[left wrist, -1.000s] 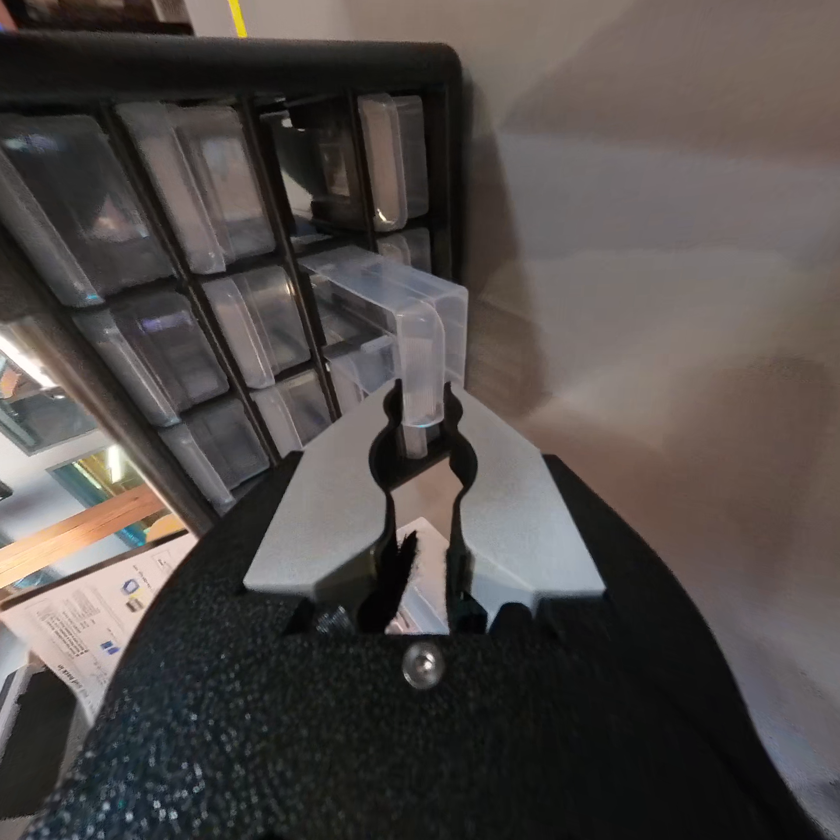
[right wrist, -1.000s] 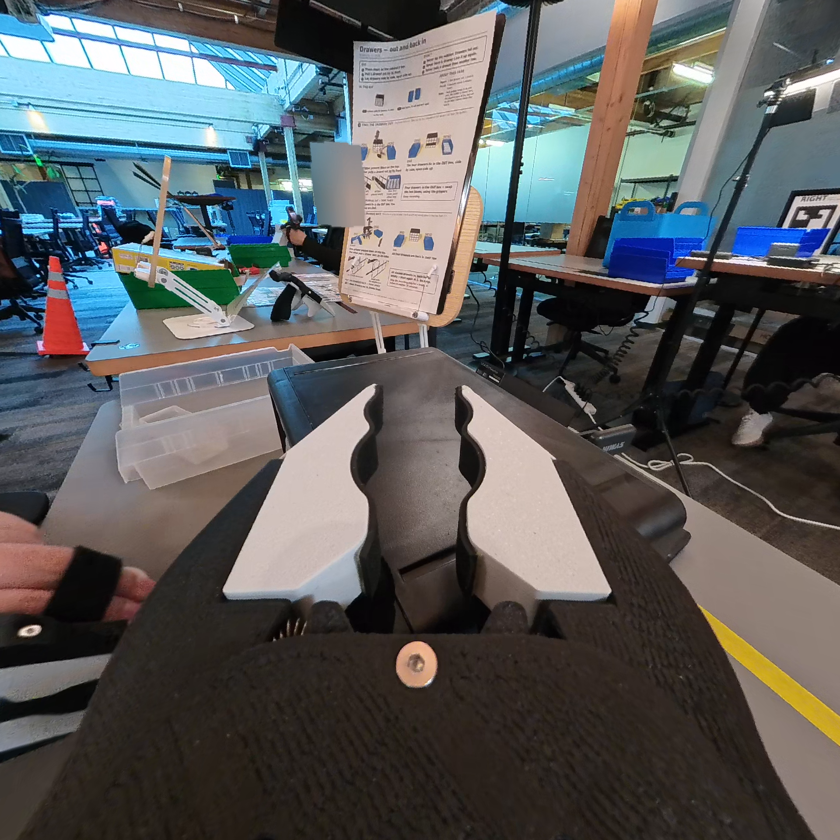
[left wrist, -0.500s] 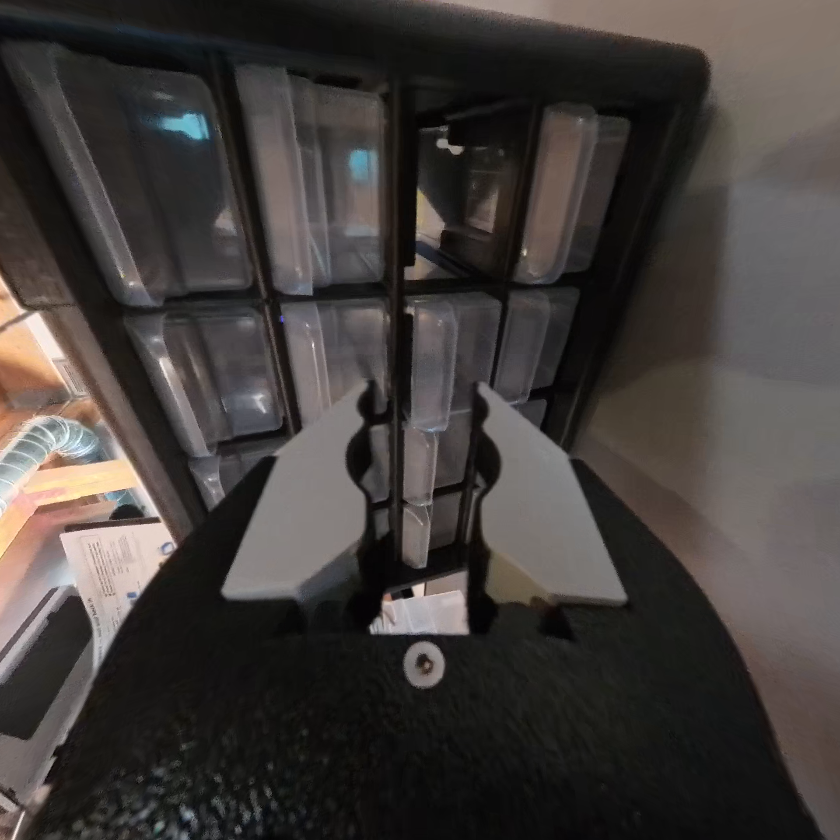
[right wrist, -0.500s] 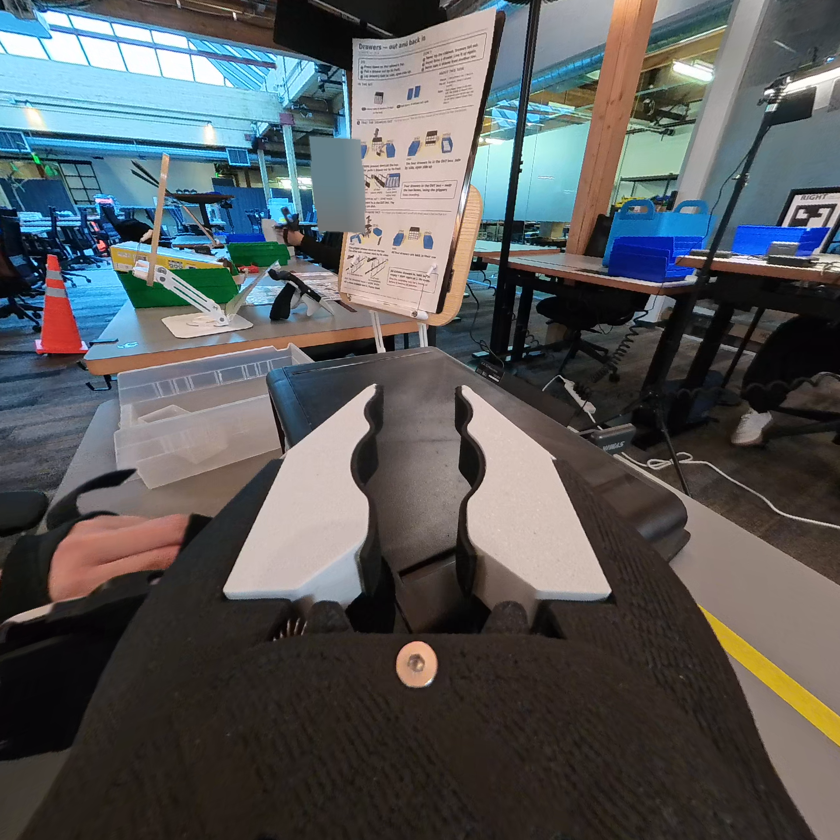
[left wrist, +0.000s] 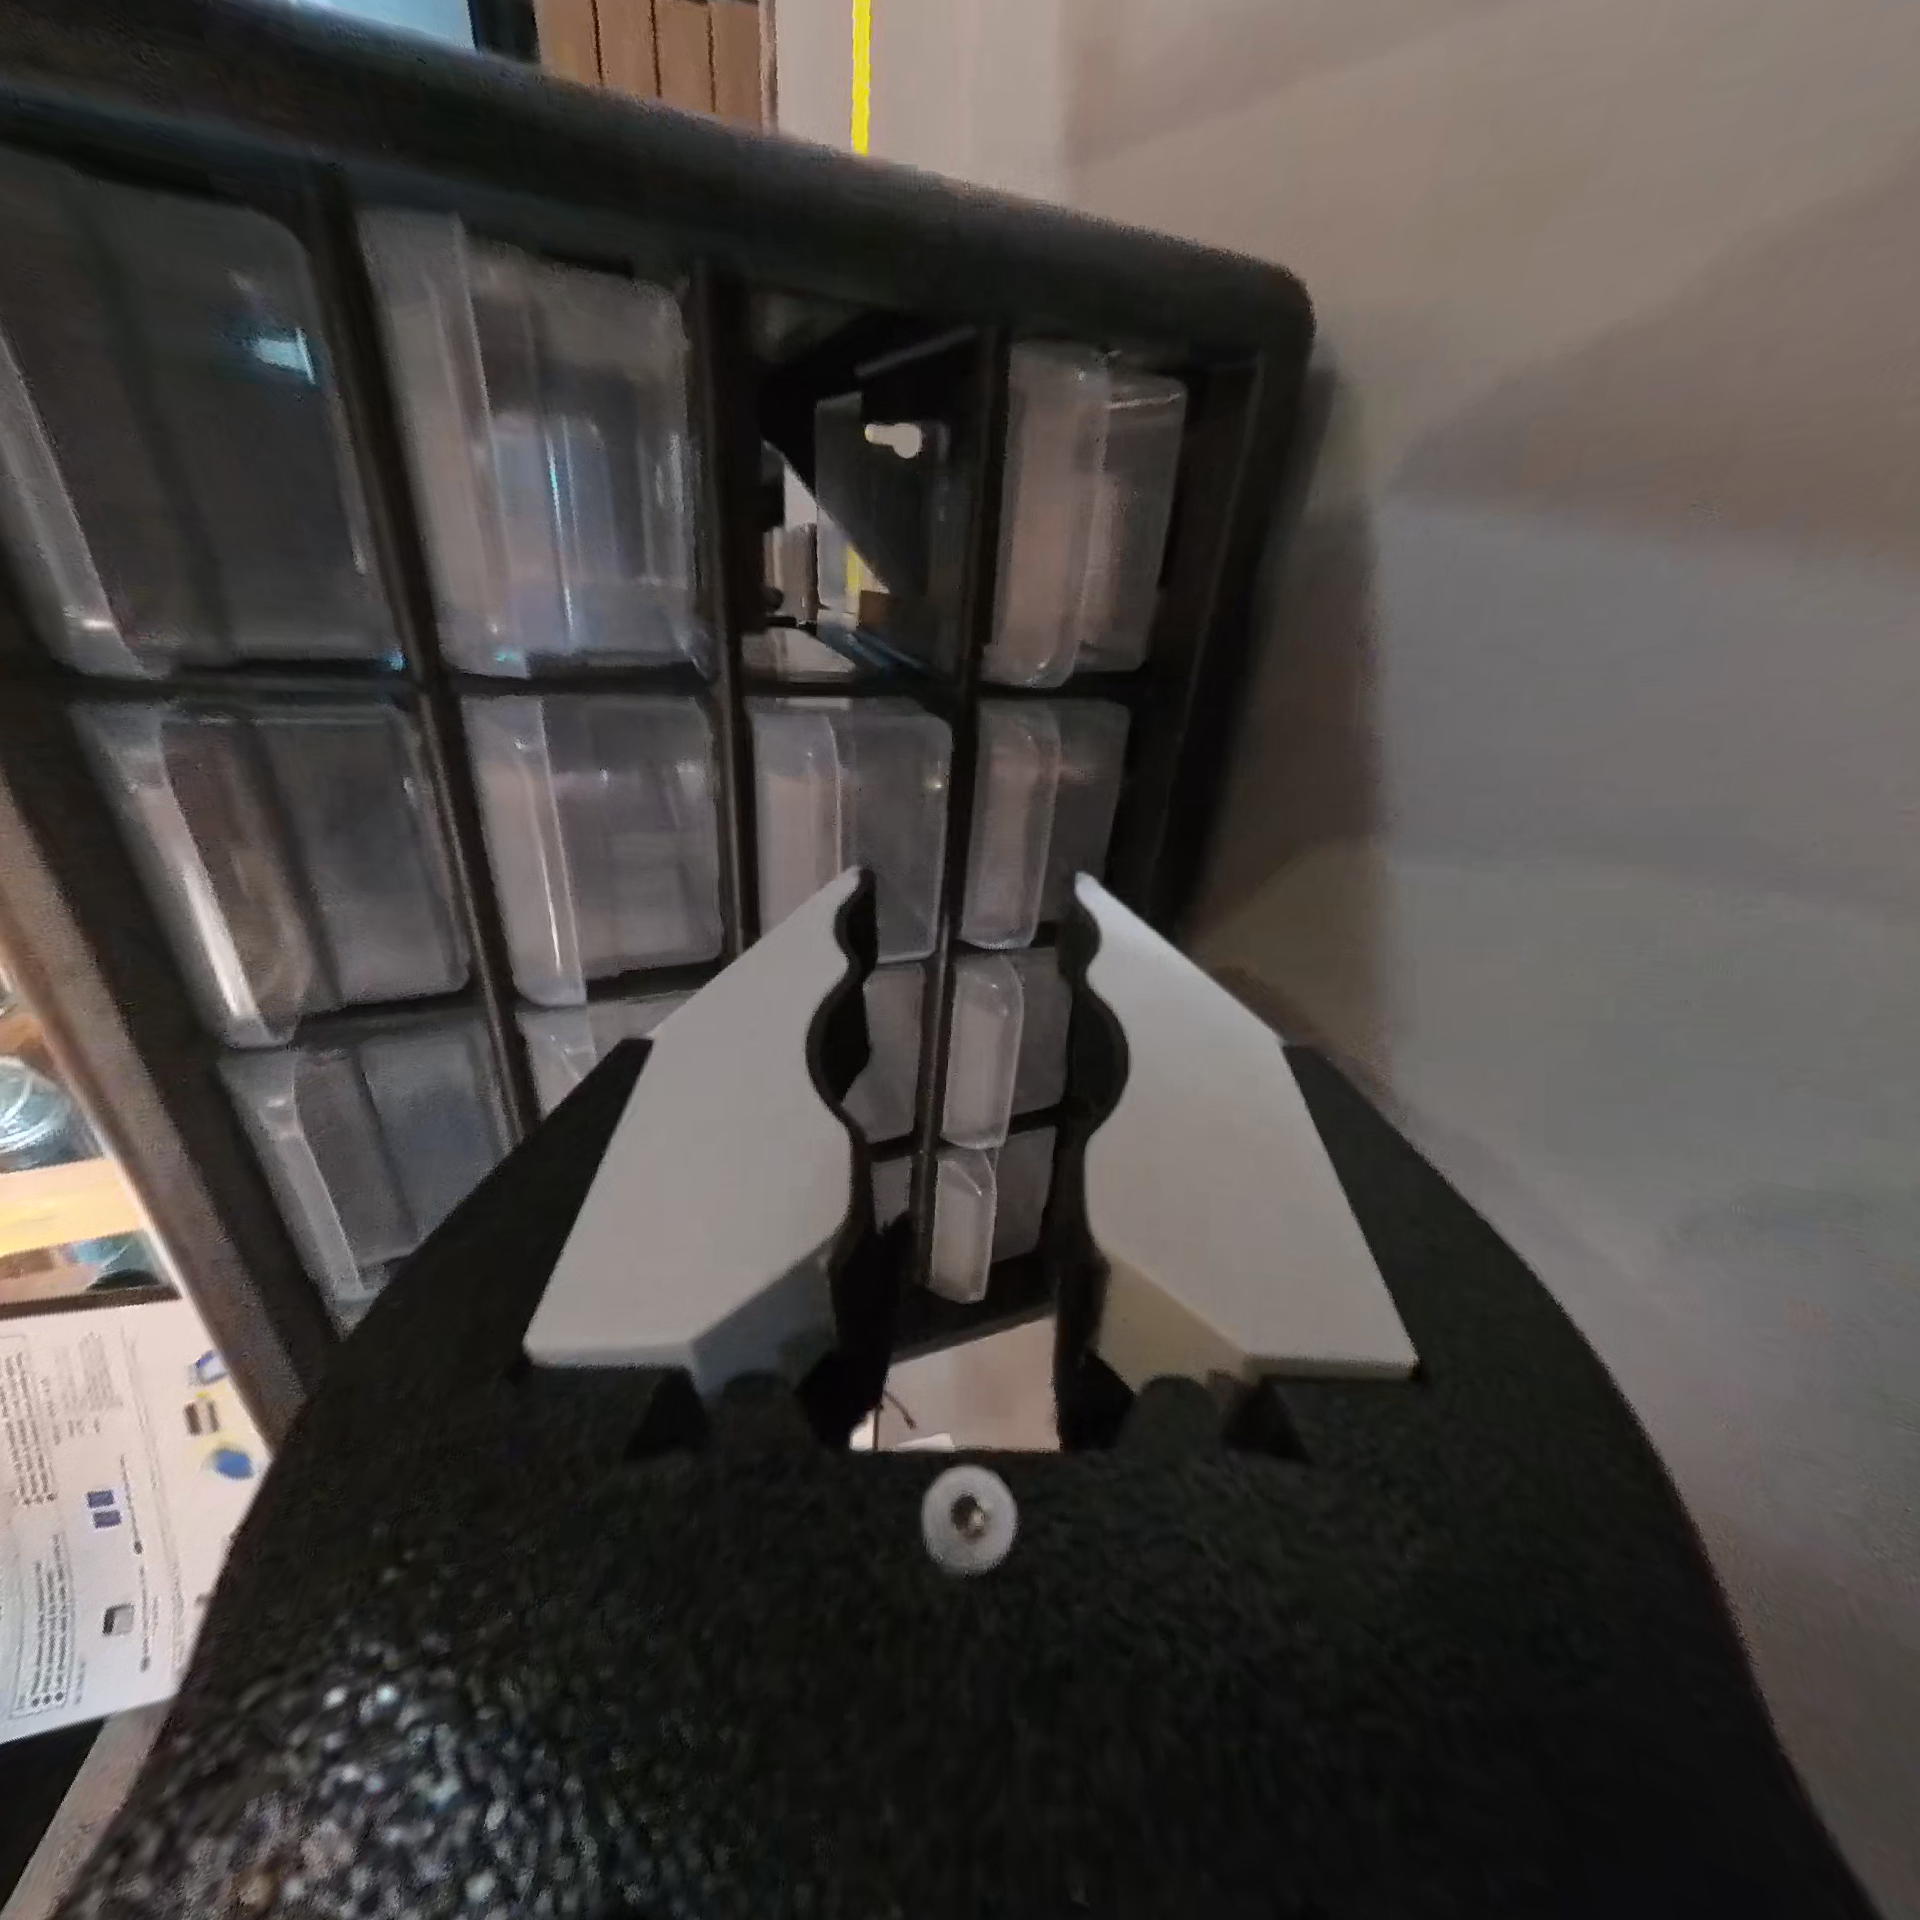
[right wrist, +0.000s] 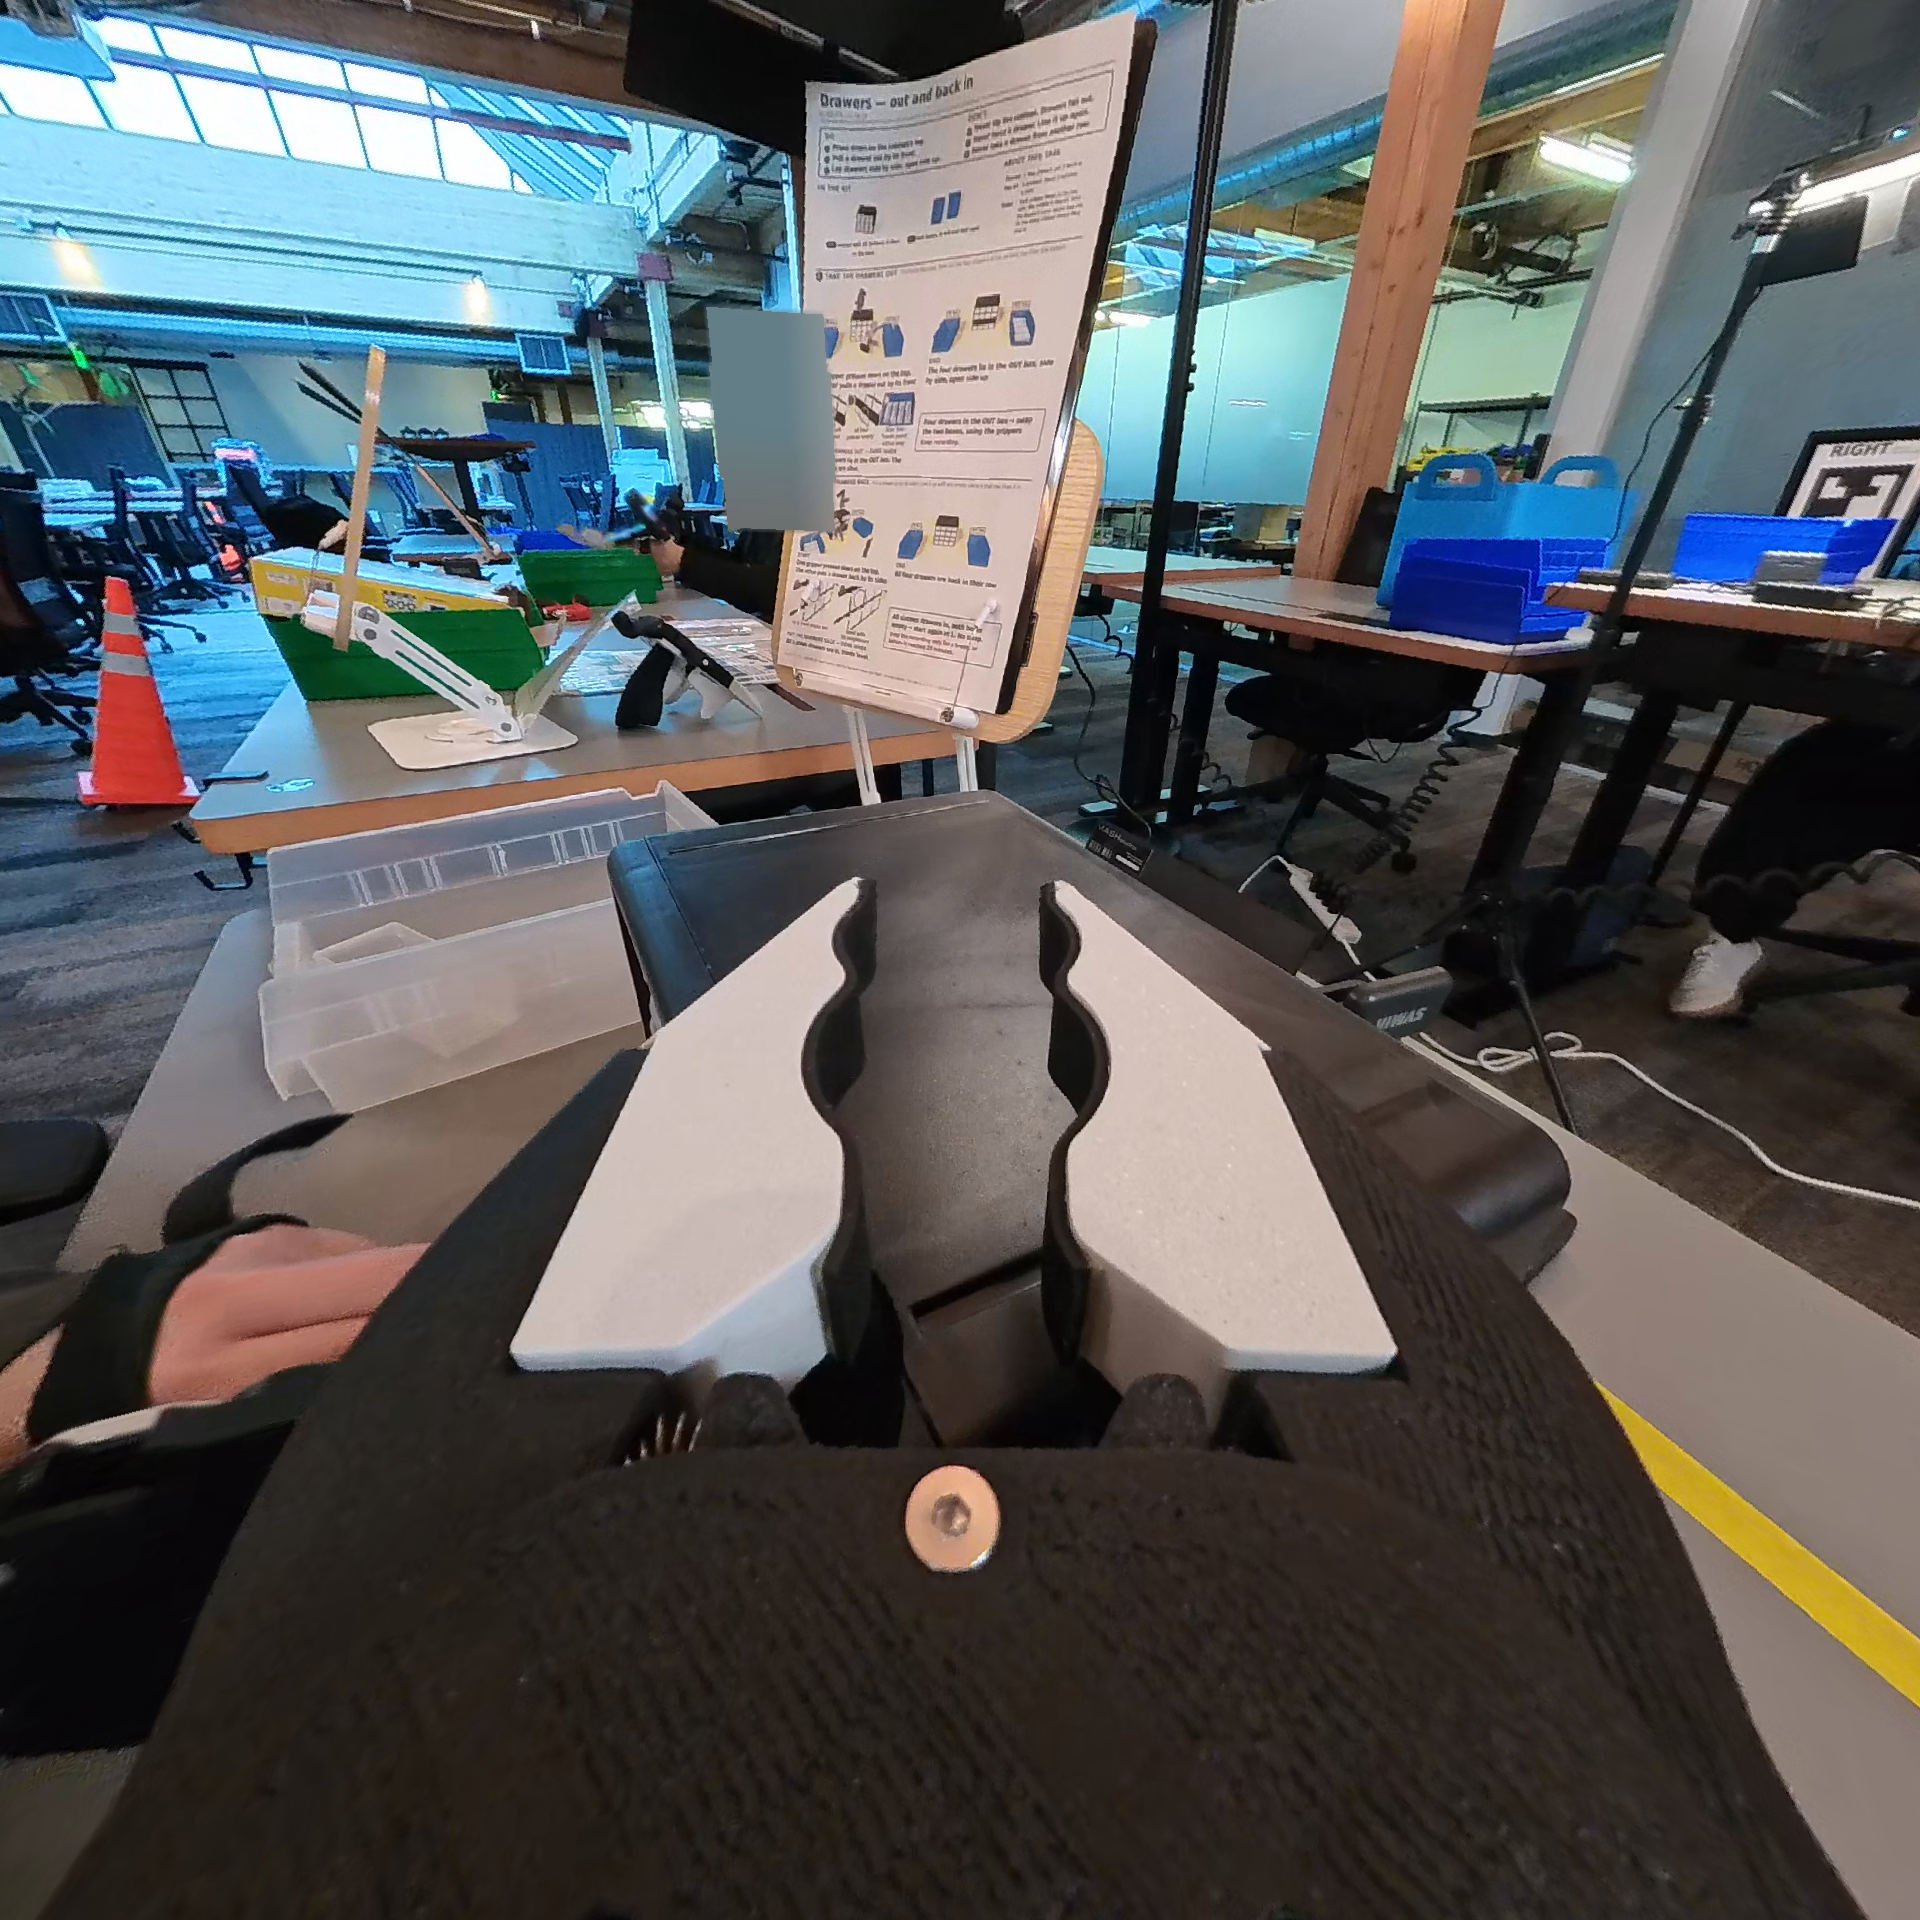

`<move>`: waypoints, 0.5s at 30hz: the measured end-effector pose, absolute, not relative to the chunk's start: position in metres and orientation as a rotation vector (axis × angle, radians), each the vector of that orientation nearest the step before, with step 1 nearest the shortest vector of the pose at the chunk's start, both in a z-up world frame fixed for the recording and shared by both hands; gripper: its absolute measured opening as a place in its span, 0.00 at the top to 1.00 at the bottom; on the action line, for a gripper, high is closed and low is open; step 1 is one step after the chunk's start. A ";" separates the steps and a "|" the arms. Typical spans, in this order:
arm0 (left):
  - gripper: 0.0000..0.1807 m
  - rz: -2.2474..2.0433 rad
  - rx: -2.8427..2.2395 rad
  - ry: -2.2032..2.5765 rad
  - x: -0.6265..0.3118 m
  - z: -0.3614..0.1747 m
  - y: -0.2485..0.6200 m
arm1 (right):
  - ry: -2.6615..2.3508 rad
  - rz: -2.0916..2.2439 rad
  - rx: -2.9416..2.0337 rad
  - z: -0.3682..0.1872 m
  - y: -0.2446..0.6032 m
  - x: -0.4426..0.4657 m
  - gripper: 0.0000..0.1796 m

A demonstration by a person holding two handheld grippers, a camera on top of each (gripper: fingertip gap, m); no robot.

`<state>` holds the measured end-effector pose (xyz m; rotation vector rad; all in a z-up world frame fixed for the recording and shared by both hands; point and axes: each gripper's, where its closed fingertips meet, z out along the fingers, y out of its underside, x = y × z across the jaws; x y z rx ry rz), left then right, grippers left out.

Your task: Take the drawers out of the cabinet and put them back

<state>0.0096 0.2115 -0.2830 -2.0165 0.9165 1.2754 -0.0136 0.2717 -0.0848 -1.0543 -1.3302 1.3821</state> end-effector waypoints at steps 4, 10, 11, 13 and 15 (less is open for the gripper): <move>0.87 1.260 -2.049 0.909 0.004 -0.283 0.223 | -1.324 1.393 -1.051 -0.084 0.272 -0.013 0.83; 0.75 1.157 -2.057 0.963 0.022 -0.288 0.194 | -1.326 1.386 -1.051 -0.085 0.272 -0.014 0.83; 0.72 1.098 -2.066 0.958 0.025 -0.288 0.182 | -1.326 1.387 -1.051 -0.084 0.272 -0.013 0.83; 0.68 0.962 -2.119 0.907 0.023 -0.287 0.153 | -1.323 1.393 -1.050 -0.084 0.272 -0.013 0.83; 0.63 0.801 -2.276 0.803 0.004 -0.288 0.113 | -1.319 1.402 -1.049 -0.084 0.272 -0.012 0.83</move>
